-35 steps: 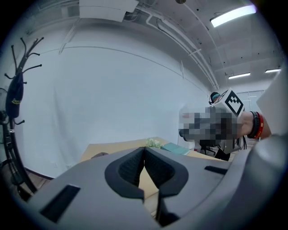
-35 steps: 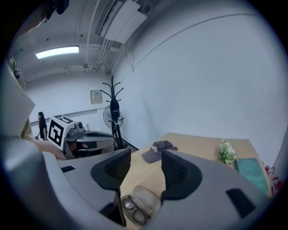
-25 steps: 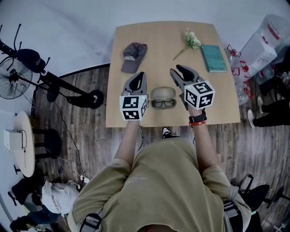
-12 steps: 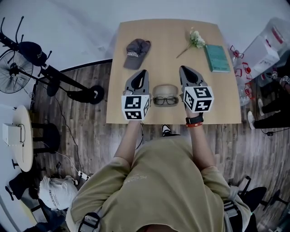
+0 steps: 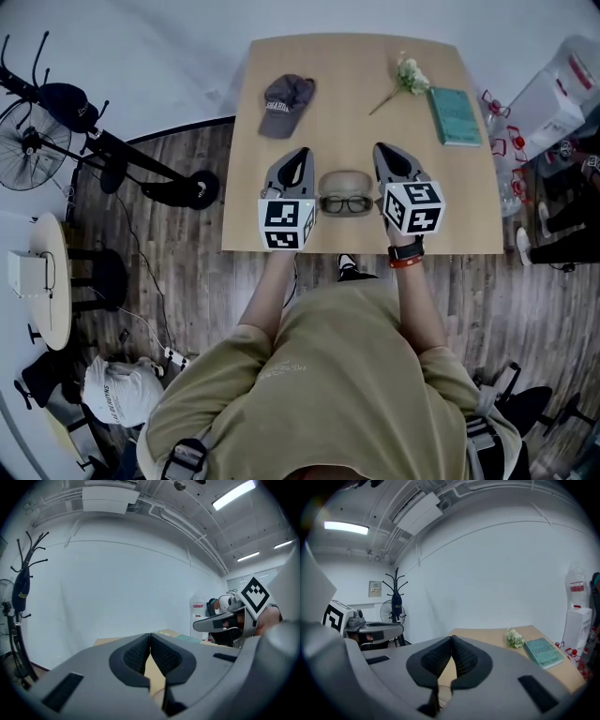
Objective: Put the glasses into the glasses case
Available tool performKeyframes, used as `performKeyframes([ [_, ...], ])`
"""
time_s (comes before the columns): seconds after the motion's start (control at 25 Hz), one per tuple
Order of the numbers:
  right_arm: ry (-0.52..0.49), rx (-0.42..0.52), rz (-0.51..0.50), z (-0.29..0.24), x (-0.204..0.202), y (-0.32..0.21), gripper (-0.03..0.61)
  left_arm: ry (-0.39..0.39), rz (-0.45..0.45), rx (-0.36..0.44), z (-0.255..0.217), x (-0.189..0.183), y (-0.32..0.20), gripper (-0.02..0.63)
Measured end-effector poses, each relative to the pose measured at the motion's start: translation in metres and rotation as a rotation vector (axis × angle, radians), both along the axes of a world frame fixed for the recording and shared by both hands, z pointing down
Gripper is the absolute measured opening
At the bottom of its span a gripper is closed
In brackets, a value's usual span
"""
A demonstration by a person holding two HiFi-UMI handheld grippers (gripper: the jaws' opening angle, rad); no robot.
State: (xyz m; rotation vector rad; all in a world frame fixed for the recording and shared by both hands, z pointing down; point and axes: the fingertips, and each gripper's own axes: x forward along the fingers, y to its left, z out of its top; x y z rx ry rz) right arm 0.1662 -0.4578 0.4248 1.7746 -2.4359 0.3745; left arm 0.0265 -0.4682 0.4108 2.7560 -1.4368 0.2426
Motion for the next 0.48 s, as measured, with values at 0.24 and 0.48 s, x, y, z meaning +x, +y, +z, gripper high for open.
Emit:
performKeyframes([
  [0.24,-0.011,-0.004,0.024,0.017,0.014,-0.004,0.015,-0.108,-0.027,-0.073,0.05,0.0,-0.008,0.025],
  [0.48,-0.027,-0.037,-0.012,0.041,0.026,-0.023,0.015,-0.271,0.027,-0.276,0.151,0.02,-0.023,0.026],
])
